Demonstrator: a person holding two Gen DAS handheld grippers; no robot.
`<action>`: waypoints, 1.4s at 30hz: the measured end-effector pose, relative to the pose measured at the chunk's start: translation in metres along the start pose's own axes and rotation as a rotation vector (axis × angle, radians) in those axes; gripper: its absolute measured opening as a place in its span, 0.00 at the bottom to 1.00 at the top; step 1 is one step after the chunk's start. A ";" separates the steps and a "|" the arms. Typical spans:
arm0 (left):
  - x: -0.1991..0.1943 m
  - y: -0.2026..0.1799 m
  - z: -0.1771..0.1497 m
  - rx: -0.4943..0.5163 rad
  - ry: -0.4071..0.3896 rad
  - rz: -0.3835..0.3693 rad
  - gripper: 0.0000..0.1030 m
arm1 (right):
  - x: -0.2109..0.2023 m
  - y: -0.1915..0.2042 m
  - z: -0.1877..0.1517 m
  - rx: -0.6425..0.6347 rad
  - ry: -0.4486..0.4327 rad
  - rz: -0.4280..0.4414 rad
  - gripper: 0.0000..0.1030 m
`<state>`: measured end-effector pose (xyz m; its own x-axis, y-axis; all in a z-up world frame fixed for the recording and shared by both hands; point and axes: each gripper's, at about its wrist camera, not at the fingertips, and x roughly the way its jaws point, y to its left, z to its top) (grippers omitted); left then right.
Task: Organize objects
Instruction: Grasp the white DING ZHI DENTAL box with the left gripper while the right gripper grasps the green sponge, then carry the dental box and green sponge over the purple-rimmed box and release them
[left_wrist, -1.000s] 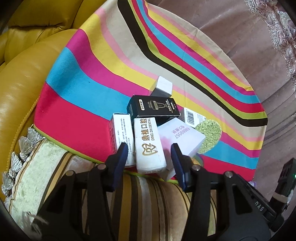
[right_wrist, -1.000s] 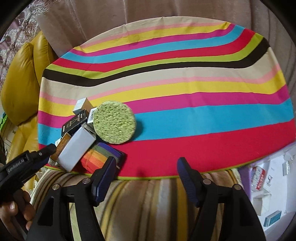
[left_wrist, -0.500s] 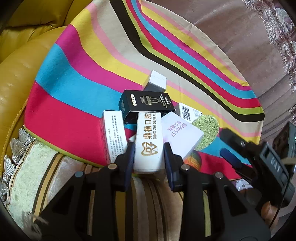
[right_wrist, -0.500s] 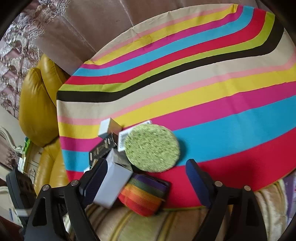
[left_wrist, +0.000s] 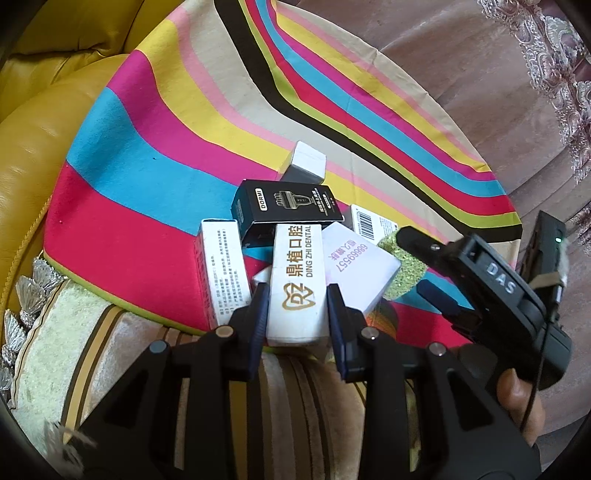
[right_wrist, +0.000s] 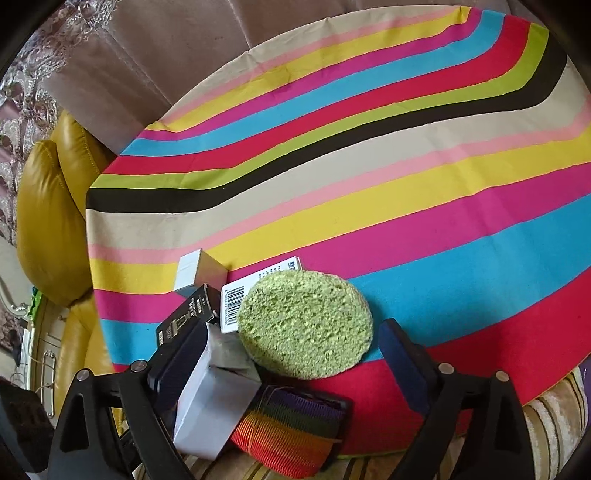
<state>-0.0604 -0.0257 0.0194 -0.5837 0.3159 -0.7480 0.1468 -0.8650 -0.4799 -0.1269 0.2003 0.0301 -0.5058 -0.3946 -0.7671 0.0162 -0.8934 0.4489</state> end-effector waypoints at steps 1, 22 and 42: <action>0.000 0.000 0.001 0.002 0.000 -0.001 0.34 | 0.003 -0.001 0.000 0.004 0.007 -0.002 0.92; -0.008 -0.010 -0.005 0.042 -0.059 0.033 0.34 | 0.019 -0.009 -0.002 0.039 0.035 -0.040 0.80; -0.034 -0.050 -0.017 0.150 -0.140 0.039 0.34 | -0.049 -0.029 -0.032 0.019 -0.053 -0.031 0.80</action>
<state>-0.0346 0.0139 0.0610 -0.6870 0.2322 -0.6885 0.0572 -0.9273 -0.3699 -0.0753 0.2389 0.0400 -0.5504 -0.3543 -0.7560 -0.0161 -0.9008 0.4339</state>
